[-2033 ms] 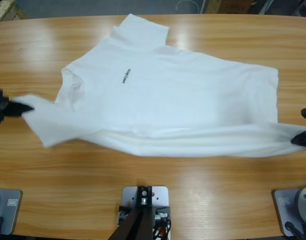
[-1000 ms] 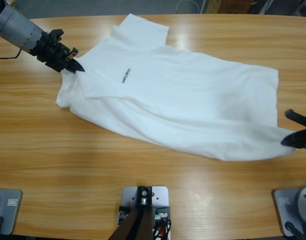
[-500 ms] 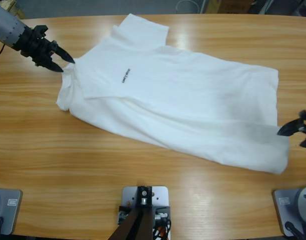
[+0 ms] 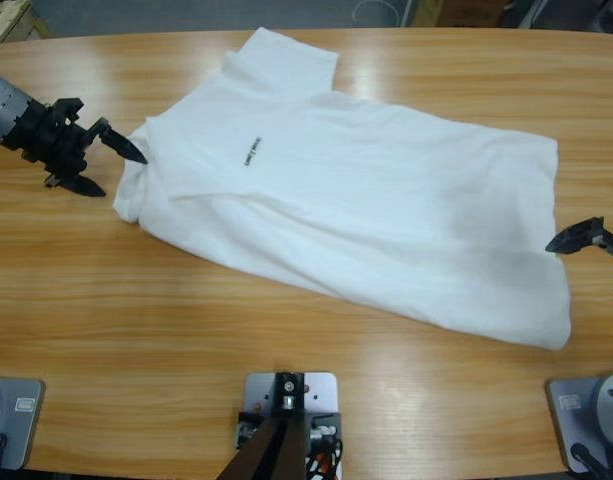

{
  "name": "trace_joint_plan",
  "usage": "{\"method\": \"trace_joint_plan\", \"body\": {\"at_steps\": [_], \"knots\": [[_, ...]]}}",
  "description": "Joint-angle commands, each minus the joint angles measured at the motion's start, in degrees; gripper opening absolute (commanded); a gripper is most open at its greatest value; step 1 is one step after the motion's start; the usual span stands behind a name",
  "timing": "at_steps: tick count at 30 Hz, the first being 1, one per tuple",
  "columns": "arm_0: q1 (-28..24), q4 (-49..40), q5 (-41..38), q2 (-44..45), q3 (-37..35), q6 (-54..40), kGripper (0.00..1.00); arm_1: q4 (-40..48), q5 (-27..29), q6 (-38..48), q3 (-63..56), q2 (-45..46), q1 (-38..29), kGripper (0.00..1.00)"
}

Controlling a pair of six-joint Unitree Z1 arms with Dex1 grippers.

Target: Fold clothes

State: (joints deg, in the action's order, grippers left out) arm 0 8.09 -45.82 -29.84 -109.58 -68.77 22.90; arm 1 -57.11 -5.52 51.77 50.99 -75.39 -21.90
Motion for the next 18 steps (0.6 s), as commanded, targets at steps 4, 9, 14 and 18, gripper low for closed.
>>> {"method": "trace_joint_plan", "body": {"at_steps": [4, 9, 14, 18], "knots": [[5.73, 1.44, -7.59, -3.83, -7.01, -0.40, 0.982, 0.14, -1.25, -0.71, -0.82, 0.72, 0.11, 0.982], [7.63, 1.44, -8.82, -6.10, -9.45, -1.19, 0.982, -0.37, -1.16, -0.83, -0.91, 1.06, 0.11, 0.982], [7.86, 1.44, -8.78, -9.09, -10.67, -1.02, 0.982, -0.44, -1.16, -0.97, -0.90, 0.99, 0.11, 0.977], [7.73, 1.44, -8.33, -9.90, -11.21, -0.37, 0.959, -0.34, -1.16, -1.27, -0.97, 0.56, 0.11, 0.977]]}}
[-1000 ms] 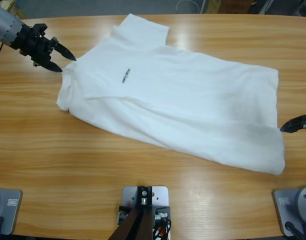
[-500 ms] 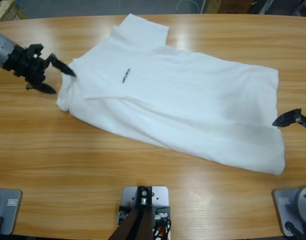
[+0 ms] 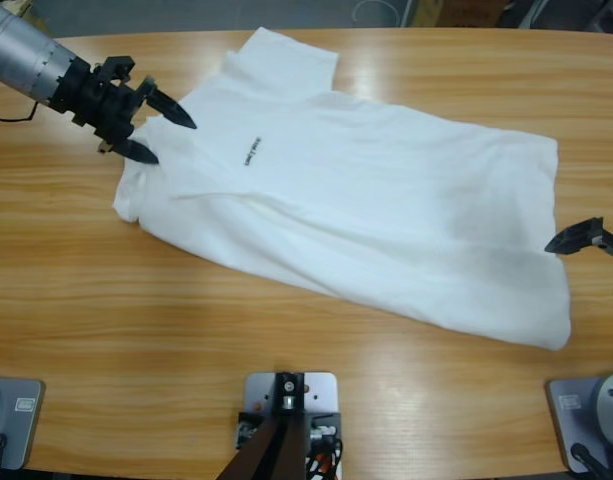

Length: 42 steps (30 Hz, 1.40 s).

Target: Fold clothes

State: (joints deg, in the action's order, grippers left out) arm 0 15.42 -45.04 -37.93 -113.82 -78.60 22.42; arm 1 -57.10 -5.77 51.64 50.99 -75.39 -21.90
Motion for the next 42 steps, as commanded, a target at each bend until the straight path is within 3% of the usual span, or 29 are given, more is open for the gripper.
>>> {"method": "trace_joint_plan", "body": {"at_steps": [1, 7, 10, 17, 22, 23, 24, 27, 33, 35, 39, 41, 42], "knots": [[0.40, 0.62, -0.19, -5.55, -1.38, 0.25, 0.956, -0.22, -0.91, -1.23, -0.98, 0.28, 0.11, 0.977], [0.31, -0.26, 1.93, -5.41, 0.01, 0.34, 0.904, 0.60, -1.10, -1.33, -1.16, -1.17, 0.11, 0.977], [0.38, -2.51, 3.25, -5.11, 0.29, 0.43, 0.832, 0.88, -1.17, -1.37, -1.30, -1.39, 0.11, 0.977], [0.67, -2.81, 4.53, -3.79, 3.79, 0.52, 0.830, 1.46, -1.52, -1.37, -1.88, -1.43, 0.11, 0.977], [0.67, -2.60, 3.71, -6.76, 1.59, -0.12, 0.830, 1.46, -1.52, -1.46, -1.83, -1.18, 0.11, 0.977], [0.67, -2.60, 3.36, -7.54, 0.48, -0.24, 0.791, 1.46, -1.54, -1.46, -1.77, -1.15, 0.11, 0.977], [0.67, -2.60, 2.92, -8.38, -0.68, -0.27, 0.634, 1.46, -1.58, -1.46, -1.70, -0.97, 0.11, 0.977], [0.51, -2.65, 2.00, -10.76, -4.51, -0.27, 0.020, 1.30, -1.59, -1.46, -1.44, -0.45, 0.11, 0.941], [0.40, -2.68, 1.99, -11.49, -8.87, -0.24, 0.000, 1.22, -1.44, -1.67, -1.26, -0.32, 0.11, 0.904], [0.40, -2.68, 1.99, -11.42, -8.96, -0.40, 0.000, 1.39, -1.44, -1.77, -1.12, -0.62, 0.14, 0.816], [0.95, -2.68, 1.39, -11.62, -9.29, -1.42, 0.000, 1.85, -1.52, -2.34, -1.07, -1.08, 0.20, 0.336], [1.14, -2.68, 0.68, -12.21, -9.86, -1.42, 0.000, 1.99, -1.63, -2.44, -1.07, -1.17, 0.20, 0.310], [1.28, -2.70, 0.47, -12.48, -10.07, -1.42, 0.000, 2.04, -1.70, -2.55, -1.07, -1.17, 0.20, 0.235]]}}
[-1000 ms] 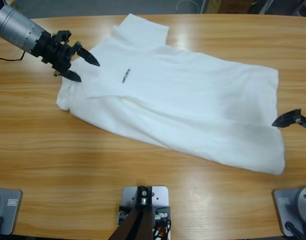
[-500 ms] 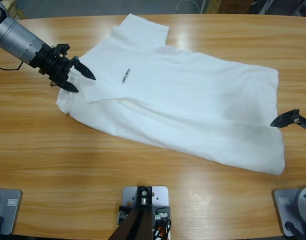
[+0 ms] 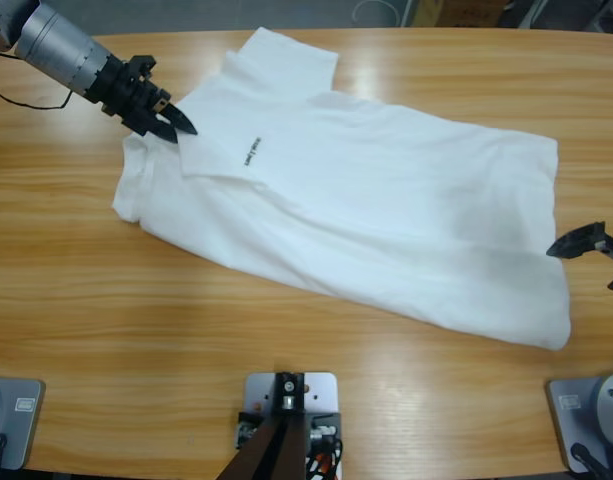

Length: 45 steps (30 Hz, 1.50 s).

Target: Fold clothes

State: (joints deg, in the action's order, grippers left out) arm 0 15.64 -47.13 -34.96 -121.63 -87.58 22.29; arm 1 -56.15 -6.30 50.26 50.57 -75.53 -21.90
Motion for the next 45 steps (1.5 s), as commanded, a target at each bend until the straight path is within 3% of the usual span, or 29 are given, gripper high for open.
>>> {"method": "trace_joint_plan", "body": {"at_steps": [1, 10, 18, 23, 30, 38, 45], "knots": [[1.27, -0.59, -2.57, -4.74, -1.10, -1.29, 0.000, 1.11, -1.17, -1.34, -0.65, -1.03, 0.20, 0.115], [3.79, -0.68, -3.60, -3.97, -1.24, -1.29, 0.000, 0.95, -1.17, -1.65, -0.74, -0.59, 0.53, 0.103], [8.97, -1.58, -4.33, -0.87, -12.79, 0.33, 0.000, 0.99, -1.35, -1.72, -0.56, -0.06, 0.55, 0.104], [10.82, -3.93, -4.50, -0.71, -15.09, 0.91, 0.000, 0.92, -1.52, -1.67, -0.65, 1.03, 0.55, 0.104], [12.63, -6.90, -1.39, 2.33, -5.76, 2.88, 0.000, 0.87, -2.14, -1.65, -1.00, 1.94, 0.55, 0.103], [12.31, 0.48, 0.98, 11.47, 9.66, 6.96, 0.000, 1.18, -2.89, -1.39, -1.32, 2.22, 0.55, 0.104], [12.54, 3.13, 2.85, 16.85, 15.06, 9.47, 0.000, 1.57, -3.68, -1.39, -1.81, 2.68, 0.55, 0.104]]}}
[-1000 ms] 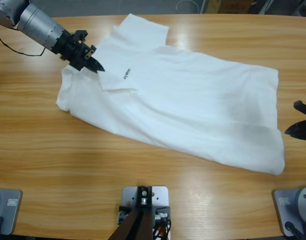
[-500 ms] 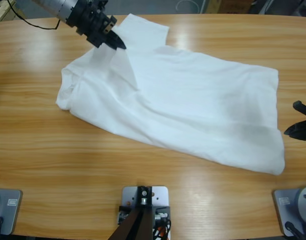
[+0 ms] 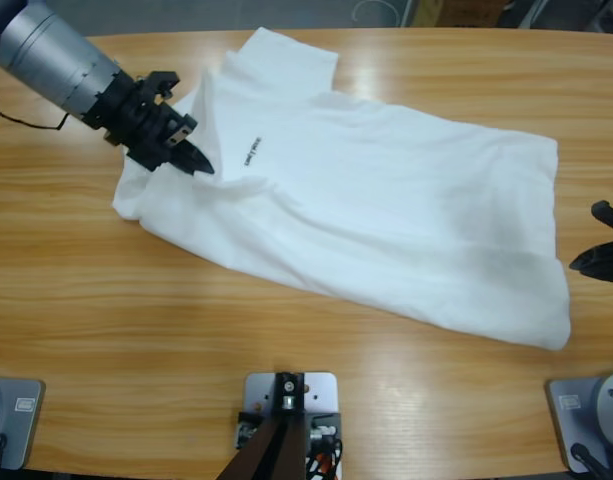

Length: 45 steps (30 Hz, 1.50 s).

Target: Fold clothes

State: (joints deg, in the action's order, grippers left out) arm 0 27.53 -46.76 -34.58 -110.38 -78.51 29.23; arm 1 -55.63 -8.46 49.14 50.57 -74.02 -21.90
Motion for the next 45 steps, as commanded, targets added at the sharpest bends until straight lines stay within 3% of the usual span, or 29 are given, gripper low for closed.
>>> {"method": "trace_joint_plan", "body": {"at_steps": [1, 11, 22, 23, 24, 25, 27, 35, 41, 43, 45], "knots": [[0.84, 3.05, 2.91, 6.28, 6.58, 2.97, 0.000, 1.13, -1.67, -0.27, -1.93, 1.24, 0.54, 0.104], [2.82, 17.07, 3.38, 5.50, 22.05, 9.40, 0.000, 1.22, -2.28, -0.27, -3.78, 3.00, 0.54, 0.103], [2.96, 21.13, 3.96, 2.96, 23.63, 9.70, 0.000, 1.64, -2.97, -0.27, -4.50, 3.39, 0.54, 0.103], [3.00, 21.61, 3.89, 2.73, 24.38, 9.79, 0.084, 1.80, -3.05, -0.27, -4.59, 3.35, 0.54, 0.103], [3.10, 22.07, 3.82, 2.52, 25.21, 10.14, 0.488, 1.91, -3.09, -0.27, -4.61, 3.35, 0.54, 0.104], [3.23, 22.89, 3.82, 2.45, 26.41, 10.53, 0.716, 2.05, -3.18, -0.24, -4.55, 3.35, 0.54, 0.103], [3.37, 25.02, 3.82, 2.38, 29.01, 11.11, 0.896, 2.10, -3.32, -0.19, -4.52, 3.35, 0.54, 0.105], [3.63, 26.72, 3.91, 4.06, 31.84, 11.67, 0.927, 2.17, -3.79, -0.19, -4.61, 3.53, 0.54, 0.105], [7.38, 26.80, 10.59, 13.33, 32.70, 11.85, 0.922, 2.98, -4.32, -0.19, -5.08, 3.62, 0.54, 0.108], [9.01, 25.63, 14.49, 15.40, 30.25, 10.69, 0.922, 3.40, -4.55, -0.19, -5.17, 3.62, 0.54, 0.108], [9.03, 18.53, 18.76, 15.72, 23.89, 6.70, 0.922, 3.51, -4.69, -0.26, -5.20, 3.62, 0.54, 0.108]]}}
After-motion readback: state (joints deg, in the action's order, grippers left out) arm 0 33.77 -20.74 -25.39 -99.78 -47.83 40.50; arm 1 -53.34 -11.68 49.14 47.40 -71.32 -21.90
